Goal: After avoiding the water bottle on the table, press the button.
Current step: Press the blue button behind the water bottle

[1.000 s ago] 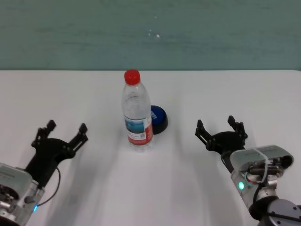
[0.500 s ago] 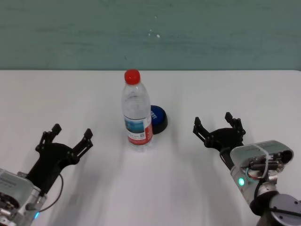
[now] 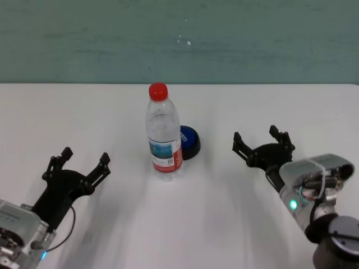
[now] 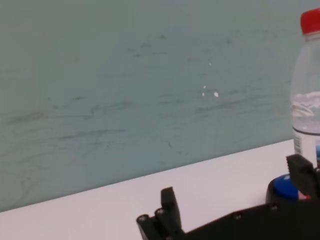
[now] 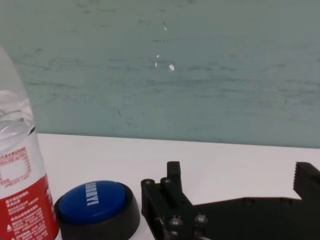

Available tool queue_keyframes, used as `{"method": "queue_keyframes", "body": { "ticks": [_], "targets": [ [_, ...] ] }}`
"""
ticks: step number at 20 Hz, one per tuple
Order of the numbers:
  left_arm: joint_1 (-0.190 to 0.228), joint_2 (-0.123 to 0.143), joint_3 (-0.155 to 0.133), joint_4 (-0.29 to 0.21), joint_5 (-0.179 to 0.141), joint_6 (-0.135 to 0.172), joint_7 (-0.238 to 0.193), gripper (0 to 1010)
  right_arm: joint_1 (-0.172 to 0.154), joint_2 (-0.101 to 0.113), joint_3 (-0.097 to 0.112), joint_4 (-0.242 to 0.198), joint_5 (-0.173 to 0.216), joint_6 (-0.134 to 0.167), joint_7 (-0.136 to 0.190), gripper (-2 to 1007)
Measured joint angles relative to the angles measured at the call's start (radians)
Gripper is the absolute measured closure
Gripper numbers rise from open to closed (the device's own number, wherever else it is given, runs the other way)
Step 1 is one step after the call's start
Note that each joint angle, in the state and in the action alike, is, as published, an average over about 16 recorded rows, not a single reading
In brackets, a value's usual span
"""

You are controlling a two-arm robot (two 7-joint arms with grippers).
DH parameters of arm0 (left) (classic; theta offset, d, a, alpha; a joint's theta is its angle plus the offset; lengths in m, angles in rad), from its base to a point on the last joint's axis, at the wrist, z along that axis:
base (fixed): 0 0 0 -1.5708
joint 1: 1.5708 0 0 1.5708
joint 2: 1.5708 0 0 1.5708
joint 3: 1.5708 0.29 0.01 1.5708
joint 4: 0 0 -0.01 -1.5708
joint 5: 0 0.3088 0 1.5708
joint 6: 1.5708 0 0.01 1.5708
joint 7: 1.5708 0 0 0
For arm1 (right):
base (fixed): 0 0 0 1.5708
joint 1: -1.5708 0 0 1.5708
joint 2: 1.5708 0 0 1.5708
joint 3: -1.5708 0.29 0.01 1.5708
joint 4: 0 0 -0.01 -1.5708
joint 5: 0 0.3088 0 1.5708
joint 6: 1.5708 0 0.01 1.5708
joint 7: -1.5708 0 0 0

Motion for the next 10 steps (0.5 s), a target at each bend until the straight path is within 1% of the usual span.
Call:
{"method": "queue_keyframes", "body": {
  "ticks": [5,10],
  "targets": [
    [-0.001,-0.001,0.000,0.001,0.001,0.001,0.001,0,0.031,0.000,0.012,0.020,-0.005,0.019,0.037,1],
    [-0.002,-0.001,-0.001,0.001,0.002,0.002,0.002,0,0.067,0.001,0.020,0.051,-0.009,0.035,0.074,1]
  ]
}}
